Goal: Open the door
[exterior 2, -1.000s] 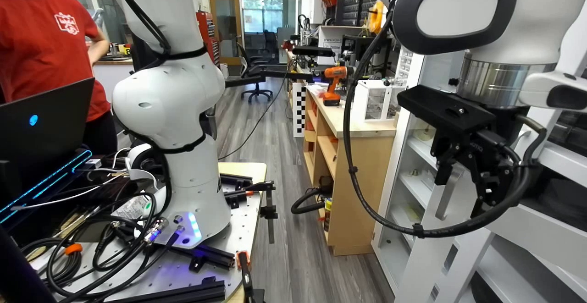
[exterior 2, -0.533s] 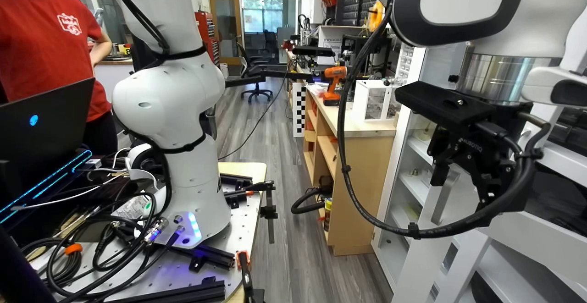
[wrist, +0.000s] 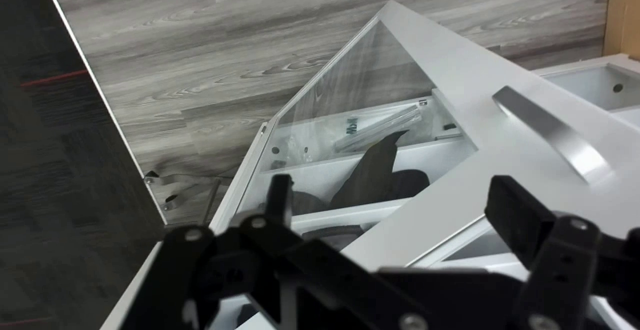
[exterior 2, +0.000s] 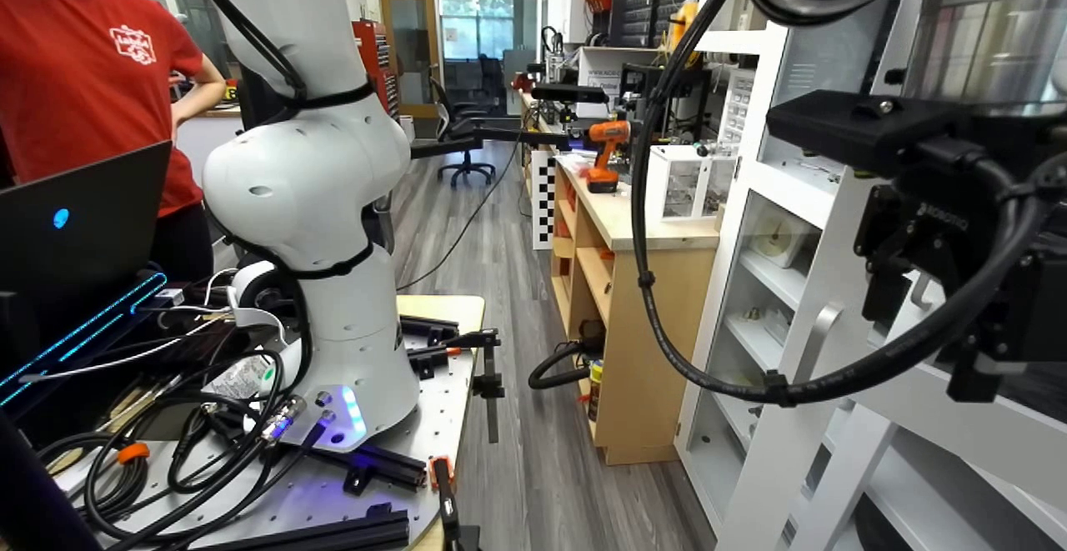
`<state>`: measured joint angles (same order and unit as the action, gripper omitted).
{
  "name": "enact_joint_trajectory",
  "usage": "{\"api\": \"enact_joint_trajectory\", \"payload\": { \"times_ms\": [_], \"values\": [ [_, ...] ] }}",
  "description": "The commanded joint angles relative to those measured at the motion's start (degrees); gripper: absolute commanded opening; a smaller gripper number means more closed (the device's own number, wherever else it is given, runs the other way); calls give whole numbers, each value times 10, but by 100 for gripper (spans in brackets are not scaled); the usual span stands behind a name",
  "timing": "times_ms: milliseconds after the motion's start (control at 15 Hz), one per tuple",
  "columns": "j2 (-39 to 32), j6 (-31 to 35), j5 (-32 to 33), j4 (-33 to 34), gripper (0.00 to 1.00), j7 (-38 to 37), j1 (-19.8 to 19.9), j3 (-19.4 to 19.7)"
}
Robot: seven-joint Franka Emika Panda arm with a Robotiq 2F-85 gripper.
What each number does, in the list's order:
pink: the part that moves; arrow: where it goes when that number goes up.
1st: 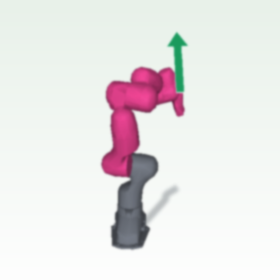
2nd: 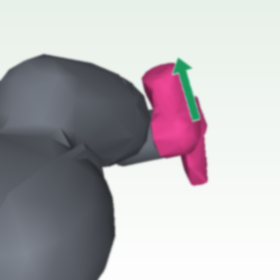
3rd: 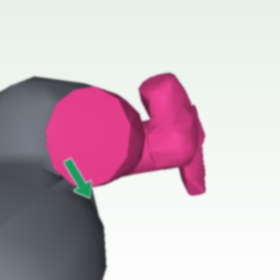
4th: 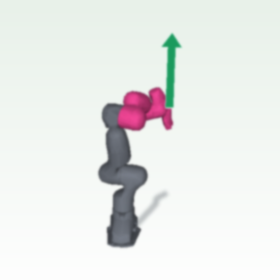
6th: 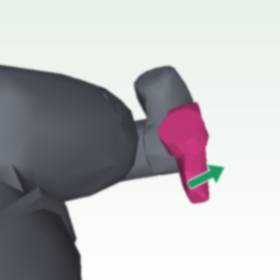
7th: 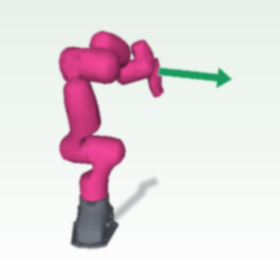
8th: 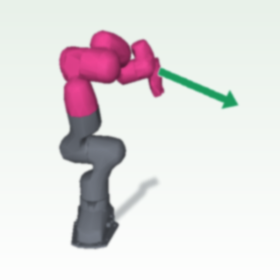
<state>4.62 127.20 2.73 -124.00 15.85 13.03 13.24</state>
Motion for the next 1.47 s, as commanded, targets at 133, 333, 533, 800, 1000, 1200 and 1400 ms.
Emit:
{"api": "enact_joint_trajectory", "payload": {
  "times_ms": [133, 333, 533, 800, 1000, 1200, 1400],
  "values": [
    [3, -5, 9, 29, 100, -81, 4, 7],
    [3, -10, 10, 35, 100, -100, 4, 7],
    [2, -18, 7, 38, 100, -98, 3, 7],
    [2, -28, 23, 41, 100, -102, 4, 7],
    [-2, -5, 5, 31, 100, -83, 1, 7],
    [-4, -5, 5, 31, 100, -83, 0, 7],
    [-4, -5, 5, 31, 100, -83, 0, 7]
  ]
}}
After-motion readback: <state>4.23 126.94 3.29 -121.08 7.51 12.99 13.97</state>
